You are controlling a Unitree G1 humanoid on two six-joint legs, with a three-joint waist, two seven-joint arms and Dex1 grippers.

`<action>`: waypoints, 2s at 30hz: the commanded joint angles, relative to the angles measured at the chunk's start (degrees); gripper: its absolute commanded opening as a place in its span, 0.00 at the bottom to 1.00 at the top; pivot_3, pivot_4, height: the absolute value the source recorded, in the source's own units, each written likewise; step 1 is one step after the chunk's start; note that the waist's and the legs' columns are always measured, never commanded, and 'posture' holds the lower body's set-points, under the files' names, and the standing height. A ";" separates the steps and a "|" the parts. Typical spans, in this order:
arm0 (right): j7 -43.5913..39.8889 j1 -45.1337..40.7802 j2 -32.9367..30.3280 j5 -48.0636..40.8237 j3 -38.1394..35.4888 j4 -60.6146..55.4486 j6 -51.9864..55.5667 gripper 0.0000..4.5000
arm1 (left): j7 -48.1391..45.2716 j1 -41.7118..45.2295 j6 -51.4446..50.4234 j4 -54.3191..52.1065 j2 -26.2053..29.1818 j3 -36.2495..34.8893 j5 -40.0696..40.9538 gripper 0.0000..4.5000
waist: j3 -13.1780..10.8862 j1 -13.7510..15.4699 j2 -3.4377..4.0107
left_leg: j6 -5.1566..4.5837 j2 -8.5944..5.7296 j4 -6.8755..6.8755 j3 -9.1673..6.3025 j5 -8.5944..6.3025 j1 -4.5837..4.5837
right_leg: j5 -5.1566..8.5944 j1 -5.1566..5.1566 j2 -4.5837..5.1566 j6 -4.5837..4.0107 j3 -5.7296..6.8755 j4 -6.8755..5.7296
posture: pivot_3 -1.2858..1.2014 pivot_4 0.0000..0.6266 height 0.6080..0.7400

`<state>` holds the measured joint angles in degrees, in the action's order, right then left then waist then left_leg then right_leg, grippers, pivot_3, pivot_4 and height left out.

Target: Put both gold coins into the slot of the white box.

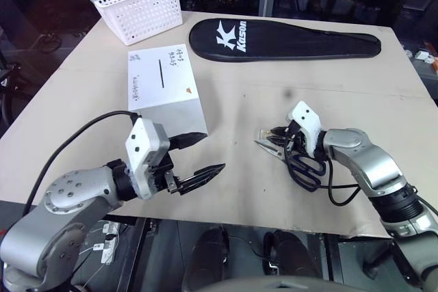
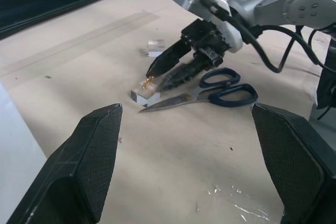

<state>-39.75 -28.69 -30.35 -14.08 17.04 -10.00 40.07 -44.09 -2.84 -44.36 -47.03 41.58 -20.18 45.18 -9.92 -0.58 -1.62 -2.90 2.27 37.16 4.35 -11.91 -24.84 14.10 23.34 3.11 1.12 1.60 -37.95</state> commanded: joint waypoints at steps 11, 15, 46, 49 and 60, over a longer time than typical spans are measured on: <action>-1.04 -1.44 1.05 1.57 -1.34 0.80 -1.65 0.00 | 0.96 -1.56 3.54 -1.08 1.48 -0.14 0.93 0.89 | 0.00 -0.01 0.00 | 0.00 0.00 0.00 0.00 0.00 0.00 | 0.00 0.00 0.00 0.00 0.02 0.00 | 0.52 0.24 1.00; -1.57 -1.29 0.70 1.37 -2.03 0.06 -1.19 0.00 | 1.03 -1.95 4.09 -0.82 1.47 0.05 0.87 0.89 | 0.00 -0.02 0.00 | 0.00 0.00 0.00 0.00 0.00 0.00 | 0.00 0.00 0.01 0.00 0.02 0.00 | 0.52 0.24 1.00; -4.52 -7.39 -1.93 -38.59 -18.72 -24.08 16.66 0.00 | 10.27 20.41 -4.99 12.16 -2.21 7.86 25.62 0.35 | -0.04 -0.01 0.05 | -0.02 0.00 -0.01 -0.05 0.00 -0.01 | -0.10 -0.02 -0.06 0.19 0.05 0.00 | 0.52 0.24 1.00; -3.92 -7.89 -2.03 -40.43 -18.47 -24.94 17.02 0.00 | 11.29 21.33 -4.98 12.12 -2.62 8.52 25.83 0.30 | -0.04 0.03 0.05 | -0.02 0.00 -0.01 -0.05 0.00 -0.02 | -0.10 -0.02 -0.06 0.19 0.05 0.01 | 0.52 0.24 1.00; -4.45 -8.12 -3.19 -41.05 -17.51 -23.91 15.80 0.00 | 13.40 22.70 -4.83 11.74 -2.88 9.65 28.34 0.30 | -0.04 0.02 0.05 | -0.02 -0.01 -0.01 -0.04 0.00 -0.02 | -0.10 -0.02 -0.04 0.19 0.03 0.01 | 0.52 0.24 1.00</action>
<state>-43.41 -35.91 -33.28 -53.81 -0.39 -32.67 57.10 -30.90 19.01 -49.74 -34.19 38.63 -10.52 72.30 -9.96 -0.56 -1.57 -2.92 2.27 37.15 4.31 -11.91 -24.86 14.00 23.32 3.07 1.32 1.63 -37.94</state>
